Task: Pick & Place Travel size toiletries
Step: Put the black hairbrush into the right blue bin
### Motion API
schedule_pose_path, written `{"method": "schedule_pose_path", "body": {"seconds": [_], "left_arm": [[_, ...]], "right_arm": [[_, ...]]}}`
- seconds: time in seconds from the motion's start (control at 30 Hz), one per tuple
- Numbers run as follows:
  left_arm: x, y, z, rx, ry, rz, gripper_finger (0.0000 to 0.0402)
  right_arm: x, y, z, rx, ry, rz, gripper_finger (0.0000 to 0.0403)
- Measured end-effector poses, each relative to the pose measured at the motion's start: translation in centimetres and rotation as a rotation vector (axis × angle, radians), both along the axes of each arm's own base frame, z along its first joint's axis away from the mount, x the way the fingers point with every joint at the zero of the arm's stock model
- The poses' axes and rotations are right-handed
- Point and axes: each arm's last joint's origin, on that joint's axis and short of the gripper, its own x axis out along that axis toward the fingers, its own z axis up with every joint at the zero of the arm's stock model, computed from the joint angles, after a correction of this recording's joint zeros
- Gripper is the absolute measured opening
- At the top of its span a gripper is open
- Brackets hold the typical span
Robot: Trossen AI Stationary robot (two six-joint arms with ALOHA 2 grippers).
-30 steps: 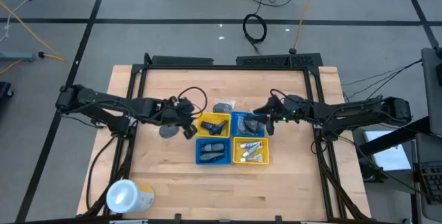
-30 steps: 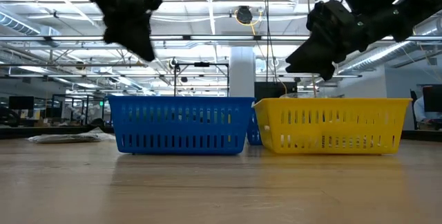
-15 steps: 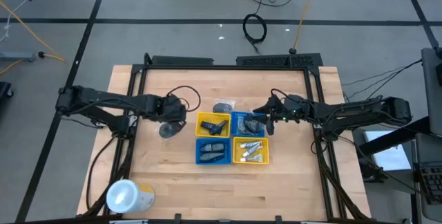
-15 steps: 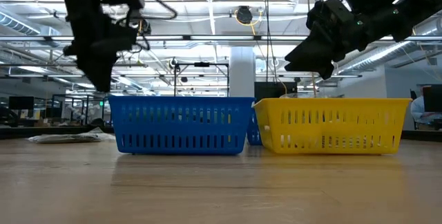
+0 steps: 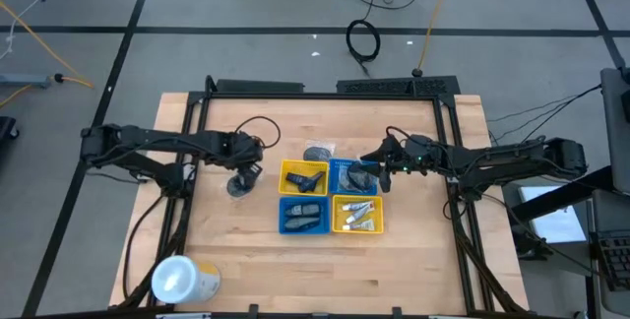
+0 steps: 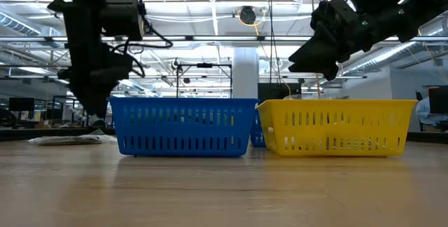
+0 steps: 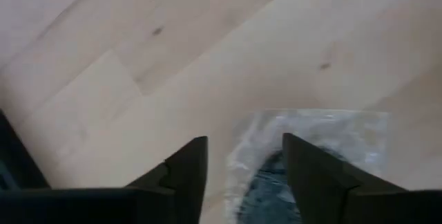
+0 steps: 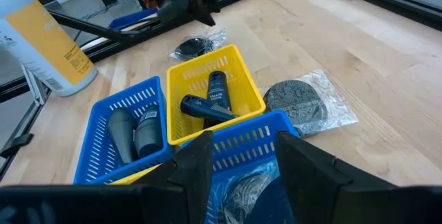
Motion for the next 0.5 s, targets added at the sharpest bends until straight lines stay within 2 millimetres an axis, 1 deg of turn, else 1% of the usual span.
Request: {"method": "schedule_pose_path", "body": {"seconds": [0.1, 0.23, 0.4, 0.5], "left_arm": [[-0.5, 0.5, -0.7, -0.001, 0.014, 0.018, 0.021], [-1.0, 1.1, -2.0, -0.006, 0.001, 0.012, 0.0232], [-1.4, 1.6, -3.1, -0.051, -0.043, -0.003, 0.0238], [-1.5, 2.0, -3.5, -0.072, -0.075, -0.011, 0.0237]], "right_arm": [[0.0, 0.0, 0.0, 0.0, 0.0, 0.0, 0.0153], [0.0, 0.0, 0.0, 0.0, 0.0, 0.0, 0.0153], [0.0, 0.0, 0.0, 0.0, 0.0, 0.0, 0.0153], [0.0, 0.0, 0.0, 0.0, 0.0, 0.0, 0.0153]]}}
